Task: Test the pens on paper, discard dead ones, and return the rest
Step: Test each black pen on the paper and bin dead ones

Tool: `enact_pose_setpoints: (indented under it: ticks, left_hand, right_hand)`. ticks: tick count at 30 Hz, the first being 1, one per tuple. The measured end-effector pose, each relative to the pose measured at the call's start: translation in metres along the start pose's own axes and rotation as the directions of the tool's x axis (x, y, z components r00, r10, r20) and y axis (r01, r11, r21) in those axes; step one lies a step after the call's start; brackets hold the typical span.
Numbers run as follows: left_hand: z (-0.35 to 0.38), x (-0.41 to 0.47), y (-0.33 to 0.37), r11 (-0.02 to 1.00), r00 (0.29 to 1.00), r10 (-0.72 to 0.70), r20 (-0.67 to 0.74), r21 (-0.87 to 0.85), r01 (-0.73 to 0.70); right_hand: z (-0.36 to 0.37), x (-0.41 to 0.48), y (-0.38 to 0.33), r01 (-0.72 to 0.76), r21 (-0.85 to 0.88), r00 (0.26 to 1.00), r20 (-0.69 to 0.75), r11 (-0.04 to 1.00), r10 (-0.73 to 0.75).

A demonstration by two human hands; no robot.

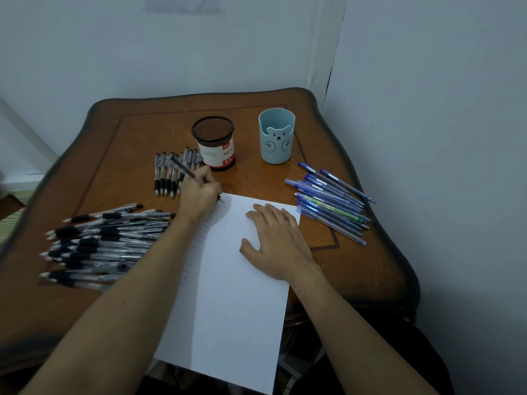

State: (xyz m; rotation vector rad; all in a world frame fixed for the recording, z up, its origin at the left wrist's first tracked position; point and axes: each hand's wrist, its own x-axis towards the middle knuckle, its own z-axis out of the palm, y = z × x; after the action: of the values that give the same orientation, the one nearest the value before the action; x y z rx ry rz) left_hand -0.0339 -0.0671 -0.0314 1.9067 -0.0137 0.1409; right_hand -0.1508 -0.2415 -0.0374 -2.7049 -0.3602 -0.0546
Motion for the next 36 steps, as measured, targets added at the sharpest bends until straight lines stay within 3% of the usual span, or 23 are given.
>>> enact_pose_setpoints:
  ticks: [3, 6, 11, 16, 20, 24, 32, 36]
  left_hand:
    - [-0.004, 0.002, 0.001, 0.993, 0.996, -0.072, -0.060, -0.097, 0.066]
    - [0.002, -0.004, 0.009, 0.987, 0.975, -0.038, -0.217, -0.158, 0.004]
    - [0.003, -0.013, 0.010, 0.989, 0.936, 0.139, -0.323, 0.094, -0.115]
    - [-0.022, -0.008, 0.006, 0.977, 0.925, 0.159, -0.346, 0.192, -0.096]
    - [-0.046, -0.006, 0.011, 0.982, 0.930, 0.033, -0.367, 0.184, 0.037]
    - [-0.071, 0.008, 0.006, 0.933, 0.905, -0.014, -0.425, 0.320, 0.165]
    - [-0.089, 0.028, 0.003, 0.862, 0.887, -0.214, -0.409, 0.349, 0.369]
    - [-0.089, 0.037, 0.003, 0.782, 0.891, -0.278, -0.360, 0.454, 0.427]
  right_hand:
    - [0.000, 0.001, 0.000, -0.004, -0.003, 1.000, 0.007, 1.000, 0.004]
    - [-0.001, 0.001, 0.000, -0.011, -0.010, 1.000, 0.014, 1.000, 0.011]
    - [-0.002, 0.000, -0.001, -0.013, -0.014, 0.999, 0.034, 1.000, 0.014]
    - [-0.002, 0.000, -0.002, -0.014, -0.010, 1.000, 0.021, 1.000, 0.014]
    - [-0.002, 0.000, -0.002, -0.021, -0.018, 1.000, 0.023, 1.000, 0.021]
    - [-0.004, 0.000, -0.003, -0.027, -0.022, 0.999, 0.039, 0.999, 0.028]
    - [-0.004, 0.001, -0.003, -0.040, -0.029, 0.998, 0.049, 0.999, 0.041]
    - [-0.004, 0.001, -0.003, -0.040, -0.024, 0.998, 0.046, 0.999, 0.041]
